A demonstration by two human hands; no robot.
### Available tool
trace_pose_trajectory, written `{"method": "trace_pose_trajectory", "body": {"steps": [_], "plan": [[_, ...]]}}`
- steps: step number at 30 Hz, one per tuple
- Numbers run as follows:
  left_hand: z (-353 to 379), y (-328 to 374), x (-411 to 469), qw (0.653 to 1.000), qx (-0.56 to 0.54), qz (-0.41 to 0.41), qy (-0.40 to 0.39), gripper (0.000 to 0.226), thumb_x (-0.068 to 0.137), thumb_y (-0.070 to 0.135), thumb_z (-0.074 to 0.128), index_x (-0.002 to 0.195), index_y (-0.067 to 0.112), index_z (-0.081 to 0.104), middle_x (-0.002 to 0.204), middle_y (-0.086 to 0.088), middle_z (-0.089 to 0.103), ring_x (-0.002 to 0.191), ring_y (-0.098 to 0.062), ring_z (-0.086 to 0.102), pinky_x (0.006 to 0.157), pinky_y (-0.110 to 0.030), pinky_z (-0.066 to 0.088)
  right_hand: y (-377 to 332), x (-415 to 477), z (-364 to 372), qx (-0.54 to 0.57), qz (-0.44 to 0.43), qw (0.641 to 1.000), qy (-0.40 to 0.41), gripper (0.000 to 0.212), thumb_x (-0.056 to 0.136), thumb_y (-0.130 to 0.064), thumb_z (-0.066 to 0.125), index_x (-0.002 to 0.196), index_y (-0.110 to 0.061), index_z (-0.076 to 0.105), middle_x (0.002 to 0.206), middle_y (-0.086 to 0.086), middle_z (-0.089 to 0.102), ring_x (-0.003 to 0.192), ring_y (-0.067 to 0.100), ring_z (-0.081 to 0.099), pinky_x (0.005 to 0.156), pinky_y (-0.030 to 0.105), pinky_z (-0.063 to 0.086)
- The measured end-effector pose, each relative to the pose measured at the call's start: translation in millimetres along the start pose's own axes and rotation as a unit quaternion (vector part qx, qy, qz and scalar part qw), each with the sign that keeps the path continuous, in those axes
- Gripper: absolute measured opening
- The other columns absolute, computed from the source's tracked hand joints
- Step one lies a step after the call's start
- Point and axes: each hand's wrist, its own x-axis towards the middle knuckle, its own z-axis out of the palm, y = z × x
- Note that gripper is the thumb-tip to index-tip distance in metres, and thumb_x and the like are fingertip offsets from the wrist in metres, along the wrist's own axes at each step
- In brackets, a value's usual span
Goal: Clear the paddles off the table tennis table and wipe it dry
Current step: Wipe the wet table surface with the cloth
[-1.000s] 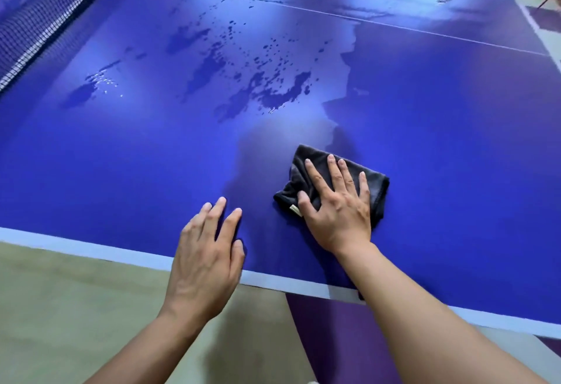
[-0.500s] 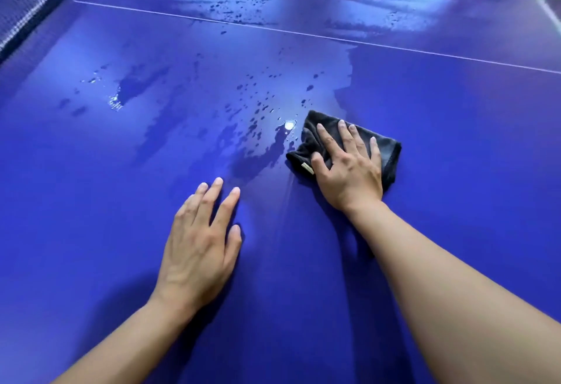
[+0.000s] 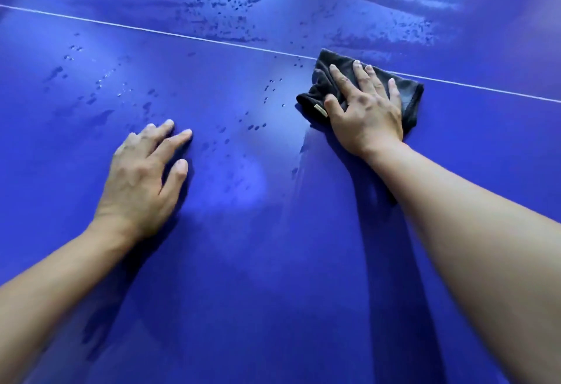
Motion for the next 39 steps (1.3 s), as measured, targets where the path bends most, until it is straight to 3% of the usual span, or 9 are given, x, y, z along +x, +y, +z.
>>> {"method": "trace_pose_trajectory", "body": {"steps": [10, 17, 21, 24, 27, 30, 39], "plan": [[8, -7, 0, 1.0, 0.003, 0.014, 0.02, 0.055, 0.099, 0.039, 0.031, 0.143, 0.016, 0.055, 0.154, -0.013, 0.044, 0.146, -0.033, 0.033, 0.122, -0.052, 0.018, -12, 24, 0, 0.014, 0.003, 1.0, -0.011, 0.056, 0.101, -0.046, 0.032, 0.157, -0.047, 0.027, 0.17, -0.002, 0.019, 0.157, 0.014, 0.01, 0.127, 0.048, -0.001], [0, -2, 2, 0.999, -0.021, 0.013, 0.021, 0.057, 0.099, 0.038, 0.027, 0.142, 0.015, 0.055, 0.154, -0.014, 0.043, 0.146, -0.032, 0.031, 0.124, -0.048, 0.012, -59, -70, 7, 0.004, -0.031, 0.999, -0.008, 0.06, 0.097, -0.05, 0.024, 0.157, -0.05, 0.024, 0.17, -0.003, 0.018, 0.157, 0.012, 0.01, 0.127, 0.048, 0.001], [-7, -4, -1, 0.996, -0.08, 0.028, 0.032, 0.046, 0.098, 0.033, 0.033, 0.128, 0.014, 0.062, 0.14, -0.007, 0.053, 0.125, -0.03, 0.049, 0.116, -0.049, 0.026, -85, -131, 10, 0.012, -0.016, 1.0, 0.001, 0.061, 0.096, -0.051, 0.022, 0.157, -0.049, 0.027, 0.169, -0.002, 0.02, 0.157, 0.012, 0.011, 0.127, 0.047, 0.0], [-14, -2, -18, 0.996, -0.062, 0.061, 0.01, 0.045, 0.097, 0.034, 0.035, 0.127, 0.014, 0.062, 0.137, -0.007, 0.054, 0.119, -0.031, 0.054, 0.107, -0.045, 0.032, -103, -177, 14, 0.018, -0.02, 1.0, 0.007, 0.061, 0.096, -0.05, 0.023, 0.157, -0.048, 0.028, 0.169, -0.002, 0.022, 0.157, 0.012, 0.013, 0.127, 0.048, 0.001], [-26, -2, -67, 0.992, -0.025, 0.126, 0.008, 0.036, 0.096, 0.026, 0.042, 0.121, 0.012, 0.064, 0.133, -0.009, 0.058, 0.113, -0.036, 0.055, 0.106, -0.048, 0.034, -112, -217, 15, 0.009, -0.024, 1.0, 0.009, 0.061, 0.097, -0.049, 0.022, 0.157, -0.047, 0.028, 0.169, -0.001, 0.023, 0.157, 0.012, 0.014, 0.127, 0.048, 0.003], [-38, -13, -145, 0.987, -0.014, 0.159, 0.004, 0.034, 0.093, 0.02, 0.049, 0.122, 0.01, 0.065, 0.138, -0.01, 0.057, 0.122, -0.032, 0.055, 0.113, -0.054, 0.032, -120, -254, 17, 0.005, -0.033, 0.999, 0.011, 0.06, 0.098, -0.049, 0.022, 0.157, -0.046, 0.028, 0.168, -0.001, 0.024, 0.156, 0.013, 0.015, 0.127, 0.049, 0.005], [-59, -37, -349, 0.996, 0.025, 0.088, -0.022, 0.047, 0.093, 0.023, 0.044, 0.134, 0.008, 0.062, 0.146, -0.015, 0.052, 0.133, -0.038, 0.05, 0.115, -0.06, 0.031, -148, -385, 17, 0.032, -0.047, 0.998, 0.005, 0.058, 0.099, -0.048, 0.028, 0.156, -0.047, 0.03, 0.168, -0.003, 0.024, 0.156, 0.01, 0.014, 0.127, 0.048, 0.004]]}}
